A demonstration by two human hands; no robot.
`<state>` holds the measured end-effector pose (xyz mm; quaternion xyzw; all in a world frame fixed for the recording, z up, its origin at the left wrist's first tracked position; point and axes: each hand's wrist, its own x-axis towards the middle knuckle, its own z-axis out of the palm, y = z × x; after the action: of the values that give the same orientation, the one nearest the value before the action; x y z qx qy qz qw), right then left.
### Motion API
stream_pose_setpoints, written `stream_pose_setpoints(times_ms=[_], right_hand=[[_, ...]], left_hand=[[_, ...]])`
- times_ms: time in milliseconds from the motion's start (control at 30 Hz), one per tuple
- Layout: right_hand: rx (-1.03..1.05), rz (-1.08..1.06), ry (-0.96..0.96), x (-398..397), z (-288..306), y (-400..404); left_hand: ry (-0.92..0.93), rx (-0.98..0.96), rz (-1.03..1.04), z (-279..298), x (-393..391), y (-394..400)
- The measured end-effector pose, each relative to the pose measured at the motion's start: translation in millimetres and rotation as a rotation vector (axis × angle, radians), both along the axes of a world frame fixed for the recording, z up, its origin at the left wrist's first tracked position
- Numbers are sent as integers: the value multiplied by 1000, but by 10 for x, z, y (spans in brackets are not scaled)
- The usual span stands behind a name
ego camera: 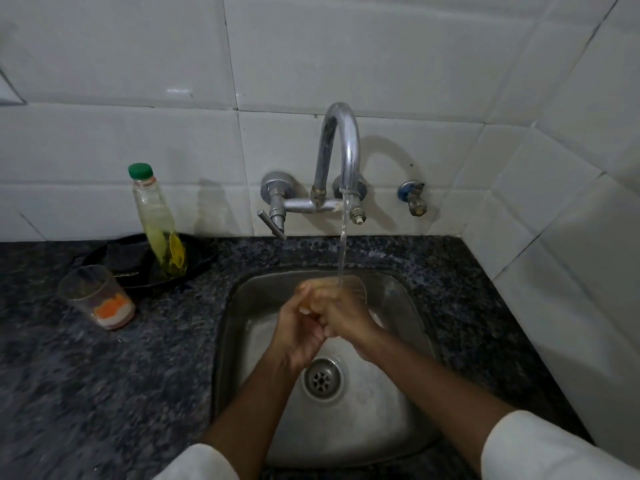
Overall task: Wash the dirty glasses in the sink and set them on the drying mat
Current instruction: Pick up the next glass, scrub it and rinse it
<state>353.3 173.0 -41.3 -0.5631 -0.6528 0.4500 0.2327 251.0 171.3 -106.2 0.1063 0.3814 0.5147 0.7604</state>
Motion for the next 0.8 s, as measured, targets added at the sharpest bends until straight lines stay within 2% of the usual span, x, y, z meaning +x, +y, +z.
stream_pose_setpoints(times_ms=[33, 67, 133, 167, 200, 233, 267, 367, 400, 433, 467, 533, 567, 600, 633, 667, 767, 800], right_hand=[[-69, -118, 148, -42, 5, -3], [15, -82, 120, -9, 3, -35], [414, 320, -356, 124, 0, -72], [500, 488, -637, 193, 5, -67], [520, 553, -785, 252, 25, -47], [481, 501, -756, 260, 7, -27], [381, 395, -599, 207, -39, -4], [-165, -107, 134, 23, -100, 63], [-223, -151, 247, 13, -110, 61], [-163, -100, 238, 41, -145, 29], [15, 53, 68, 107, -137, -21], [418, 408, -447, 263, -105, -53], [498, 537, -655, 318, -65, -41], [504, 589, -748, 330, -10, -51], [458, 541, -723, 278, -10, -51], [396, 437, -620, 191, -4, -57], [-27, -90, 52, -30, -50, 21], [-50, -131, 129, -54, -69, 3]], left_hand=[[-39, 22, 26, -40, 9, 5], [-28, 28, 37, -35, -7, 22], [121, -3, -15, 13, -60, 86], [235, -46, -59, 50, -71, 120], [327, -87, -95, 44, -75, 139], [337, -106, -122, 28, -81, 135], [280, -82, -126, 9, -82, 94], [-34, 39, -12, -35, -3, 2], [-53, 49, 20, -43, -10, 1], [-39, 45, 24, -48, -25, 9], [-5, 21, 19, -32, -52, 20], [111, -58, -38, 6, -97, 64], [158, -87, -79, -4, -109, 78], [182, -97, -103, -31, -105, 74], [167, -83, -113, -57, -79, 43], [129, -44, -97, -60, -47, 5], [-26, 83, -14, -67, -8, -22], [-35, 119, 0, -51, -27, 18]])
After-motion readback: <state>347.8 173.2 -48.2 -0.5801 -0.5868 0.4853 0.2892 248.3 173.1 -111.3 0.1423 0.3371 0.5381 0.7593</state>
